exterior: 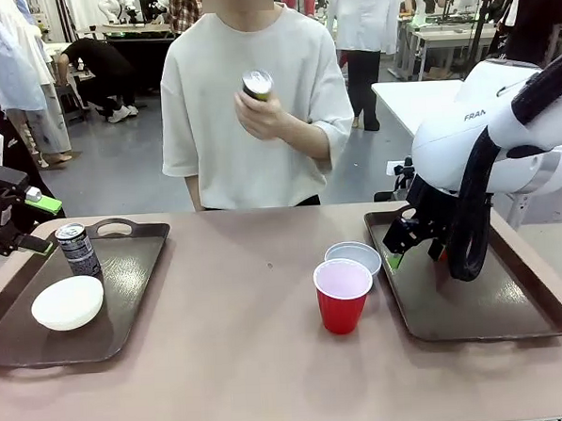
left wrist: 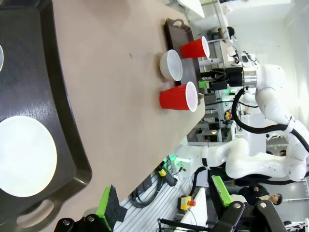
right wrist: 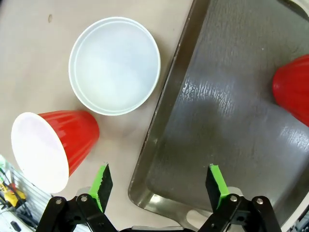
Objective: Prepare tableware on both trays.
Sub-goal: Pick up a Picnic Bowl from the table and place it on a Handle tray.
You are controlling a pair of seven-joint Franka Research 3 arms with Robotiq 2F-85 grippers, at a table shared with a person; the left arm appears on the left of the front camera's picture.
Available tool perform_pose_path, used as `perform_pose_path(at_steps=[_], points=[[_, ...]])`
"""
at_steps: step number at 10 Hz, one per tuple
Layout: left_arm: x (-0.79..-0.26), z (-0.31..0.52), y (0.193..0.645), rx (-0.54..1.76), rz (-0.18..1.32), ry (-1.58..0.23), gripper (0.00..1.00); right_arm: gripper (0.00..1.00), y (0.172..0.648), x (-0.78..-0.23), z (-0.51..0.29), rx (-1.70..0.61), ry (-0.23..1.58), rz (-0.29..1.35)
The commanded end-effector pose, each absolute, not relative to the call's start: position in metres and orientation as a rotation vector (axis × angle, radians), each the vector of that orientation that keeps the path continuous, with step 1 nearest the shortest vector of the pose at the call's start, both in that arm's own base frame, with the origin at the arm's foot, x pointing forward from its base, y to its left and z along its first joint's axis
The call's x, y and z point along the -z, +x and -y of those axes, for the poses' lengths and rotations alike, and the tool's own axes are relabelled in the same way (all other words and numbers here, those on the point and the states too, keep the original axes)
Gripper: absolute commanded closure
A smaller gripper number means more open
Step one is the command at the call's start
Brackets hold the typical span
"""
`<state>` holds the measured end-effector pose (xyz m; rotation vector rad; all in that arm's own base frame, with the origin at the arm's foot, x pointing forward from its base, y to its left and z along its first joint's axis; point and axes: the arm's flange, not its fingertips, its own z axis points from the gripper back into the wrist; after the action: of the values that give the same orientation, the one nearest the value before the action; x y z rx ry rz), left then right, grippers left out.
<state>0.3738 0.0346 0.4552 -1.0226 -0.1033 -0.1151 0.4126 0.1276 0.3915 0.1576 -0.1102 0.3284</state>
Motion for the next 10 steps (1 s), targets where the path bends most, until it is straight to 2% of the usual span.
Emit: perform_pose_path(at_steps=[1,3,4,6,10], points=[[-0.455,-0.036,0.373,0.135,0.122,-1.039,0.0,0.0,0.407,-0.387,-0.129,-0.319,0.113,0.106],[-0.455,-0.036,0.373,0.135,0.122,-1.039,0.0,0.0,0.327,-0.425,-0.092,-0.338,-0.009,0.1],[-0.455,-0.036,0.373,0.135,0.122,-1.039,0.0,0.0,0.302,-0.443,-0.075,-0.308,-0.006,0.168],[-0.455,-0.036,0.373,0.135,0.122,-1.039,0.0,0.0,0.286,-0.441,-0.066,-0.293,-0.016,0.156],[-0.455,-0.036,0.373,0.135,0.122,-1.039,0.0,0.0,0.295,-0.431,-0.058,-0.285,0.004,0.131]])
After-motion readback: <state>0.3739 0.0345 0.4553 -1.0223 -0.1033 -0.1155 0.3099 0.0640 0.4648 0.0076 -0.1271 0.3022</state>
